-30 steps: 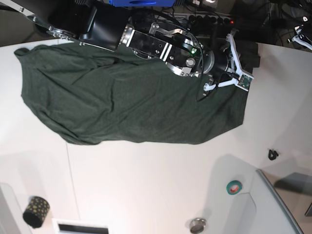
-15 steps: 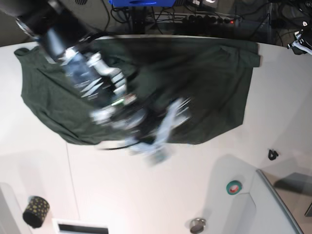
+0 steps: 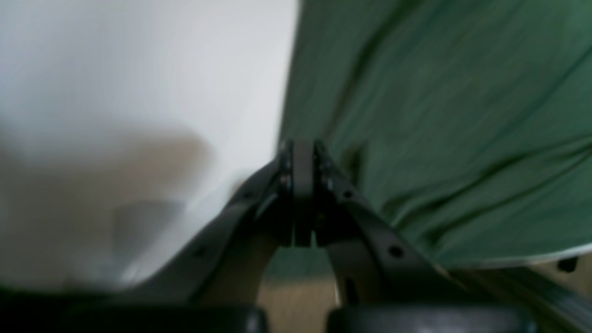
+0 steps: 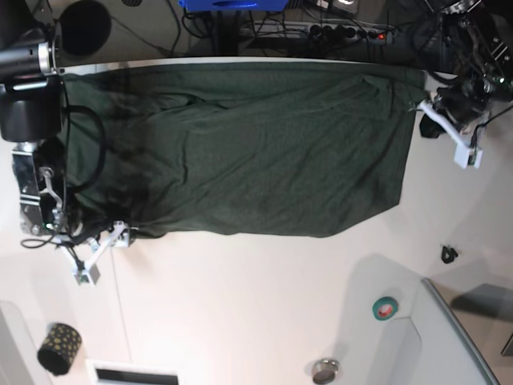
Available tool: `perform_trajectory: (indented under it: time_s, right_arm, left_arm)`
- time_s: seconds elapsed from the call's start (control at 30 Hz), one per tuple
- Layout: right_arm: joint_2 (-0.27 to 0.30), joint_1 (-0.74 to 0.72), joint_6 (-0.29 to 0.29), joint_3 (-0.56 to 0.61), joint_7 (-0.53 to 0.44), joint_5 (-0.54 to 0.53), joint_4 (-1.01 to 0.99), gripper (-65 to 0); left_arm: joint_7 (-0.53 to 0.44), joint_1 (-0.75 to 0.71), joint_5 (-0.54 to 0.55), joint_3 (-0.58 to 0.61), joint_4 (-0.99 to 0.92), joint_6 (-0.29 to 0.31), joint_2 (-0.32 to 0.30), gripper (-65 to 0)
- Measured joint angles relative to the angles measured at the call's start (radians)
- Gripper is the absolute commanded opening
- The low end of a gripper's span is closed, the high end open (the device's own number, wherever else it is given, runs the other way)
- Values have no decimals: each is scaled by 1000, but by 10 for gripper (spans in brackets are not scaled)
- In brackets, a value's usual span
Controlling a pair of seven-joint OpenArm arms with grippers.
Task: Layout the t-shirt on the table in an organized manner, then fold the t-shirt properly
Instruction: 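Release the fabric and move the right gripper back to the shirt corner, then grasp the shirt corners with both grippers and pull them apart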
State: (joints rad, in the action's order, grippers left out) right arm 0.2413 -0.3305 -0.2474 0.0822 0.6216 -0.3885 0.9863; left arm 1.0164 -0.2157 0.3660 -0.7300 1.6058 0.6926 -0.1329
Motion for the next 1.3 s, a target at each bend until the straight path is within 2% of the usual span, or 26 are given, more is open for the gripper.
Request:
perform_trajectory:
  time_s: [0.17,0.3,0.4,0.53,0.7,1.0,1.1,1.23,1.3]
  right_arm:
    - [10,-29,3,55,-27,191,-6,-203]
    - [-21,-15,-9,76,-19,193,-13,-204]
    - [-20,-21,-11,75,-24,188,-12,-206]
    - [-7,-20,-3,74,-23,206,-12,-209]
    - [-15,-41,-8,75,-28,191,-41,-210]
    - [-15,-57,-8,75,-70,195,-130,-212]
    - [-12,-62,-7,75,-97,198,-159,-278]
    - [-13,-66,-8,75,-104,197,-184,-497]
    - [-12,-69,-8,74,-104,198,-188,-587]
  left_arm:
    - [3,50,1,60,-37,0,0,-650]
    - [0,101,1,64,-125,0,-5,-650]
    - [-7,116,-7,64,-184,0,-6,-650]
    - [-133,113,-3,69,-248,0,-6,-650]
    - [-143,109,-7,112,-307,0,-5,-650]
    - [-146,113,-7,113,-314,0,-6,-650]
    - [-150,113,-28,113,-314,0,-6,-650]
    - [-153,113,-140,112,-314,0,-2,-650]
    - [-153,113,-149,107,-315,0,-1,-650]
